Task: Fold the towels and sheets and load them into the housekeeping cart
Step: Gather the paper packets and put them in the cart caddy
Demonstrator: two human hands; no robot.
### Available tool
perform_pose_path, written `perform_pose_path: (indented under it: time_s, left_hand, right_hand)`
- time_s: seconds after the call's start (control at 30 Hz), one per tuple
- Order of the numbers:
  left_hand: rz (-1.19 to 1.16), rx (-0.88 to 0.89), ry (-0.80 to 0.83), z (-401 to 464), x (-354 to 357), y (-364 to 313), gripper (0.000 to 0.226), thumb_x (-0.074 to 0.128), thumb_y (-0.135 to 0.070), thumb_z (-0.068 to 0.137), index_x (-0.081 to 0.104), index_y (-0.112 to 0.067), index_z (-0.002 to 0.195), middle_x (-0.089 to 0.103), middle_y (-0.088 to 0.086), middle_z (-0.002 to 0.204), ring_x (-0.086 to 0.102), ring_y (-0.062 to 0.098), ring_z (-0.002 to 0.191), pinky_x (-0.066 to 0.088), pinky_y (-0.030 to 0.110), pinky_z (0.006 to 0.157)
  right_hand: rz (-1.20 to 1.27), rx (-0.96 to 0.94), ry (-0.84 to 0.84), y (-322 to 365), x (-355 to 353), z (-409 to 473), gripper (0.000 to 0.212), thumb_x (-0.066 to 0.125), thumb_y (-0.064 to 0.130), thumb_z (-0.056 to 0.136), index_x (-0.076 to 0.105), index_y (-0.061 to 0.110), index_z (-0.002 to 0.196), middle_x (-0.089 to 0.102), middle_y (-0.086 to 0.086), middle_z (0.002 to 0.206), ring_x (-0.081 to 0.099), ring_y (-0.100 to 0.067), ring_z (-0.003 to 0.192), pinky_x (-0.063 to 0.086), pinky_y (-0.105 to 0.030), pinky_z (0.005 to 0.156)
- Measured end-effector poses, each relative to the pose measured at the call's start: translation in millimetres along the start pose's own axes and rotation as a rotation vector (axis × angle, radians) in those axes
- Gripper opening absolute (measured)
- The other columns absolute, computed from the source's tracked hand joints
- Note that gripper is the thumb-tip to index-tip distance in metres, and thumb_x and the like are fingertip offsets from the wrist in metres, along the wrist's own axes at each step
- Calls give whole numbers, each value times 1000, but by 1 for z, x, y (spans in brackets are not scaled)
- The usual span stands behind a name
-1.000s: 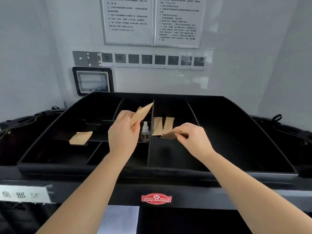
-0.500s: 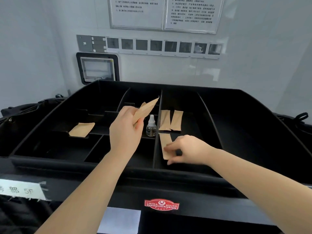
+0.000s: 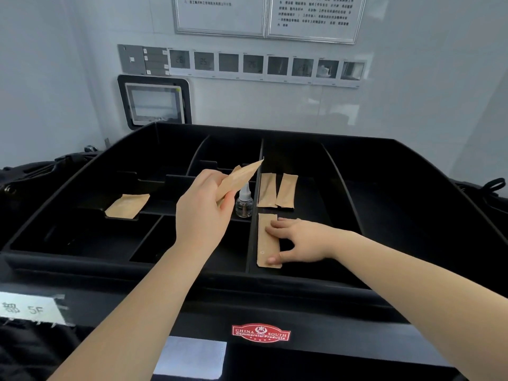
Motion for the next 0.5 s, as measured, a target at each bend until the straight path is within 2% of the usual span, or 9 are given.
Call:
perform_pose_path:
  time_s: [0.1,0.27,0.33,0.4,0.5]
  left_hand:
    - [9,-7,3,1,0,1,19,66,-23,89,66,-10,102,60,-5,99,50,3,76,30,7,62]
    - [12,-14,8,1,1,2,20,65,-24,89,66,-11,104,61,-5,100,51,3,77,30,6,63]
    - [-4,4,8,2,-1,-1,18,66,-24,89,66,-11,102,60,-7,98,52,3,76,32,6,62]
    - [-58,-3,0,5,-6,-5,18,66,-25,89,66,-11,102,61,-7,96,55,4,78,36,6,64]
    - [-252,-73,-58,13,-15,-18,10,66,-23,87,63,-18,95,60,-14,84,58,-4,81,41,3,65]
  right_hand:
    - [32,-27,-11,5,3,-4,89,45,79,77,16,38,150,11,14,159,14,-17,146,19,-40,118]
    - [53,-89,-29,12,-1,-13,75,46,70,85,24,37,149,19,11,156,24,-14,141,27,-34,113]
    - [109,-93,-134,17,-17,-19,78,46,70,83,27,34,149,22,7,155,25,-15,141,27,-32,112]
    - [262,-100,-318,25,-44,-26,84,47,72,78,31,28,148,27,5,154,29,-15,140,27,-28,108]
    - [496,-98,-532,40,-76,-31,76,55,62,82,37,24,145,39,4,149,37,-13,135,29,-25,103]
Point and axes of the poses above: each hand's wrist, its own z-axis towards the middle knuckle, its own x-axis out of the palm, y = z × x, the point moved 6 cm from there along z, towards the middle knuckle
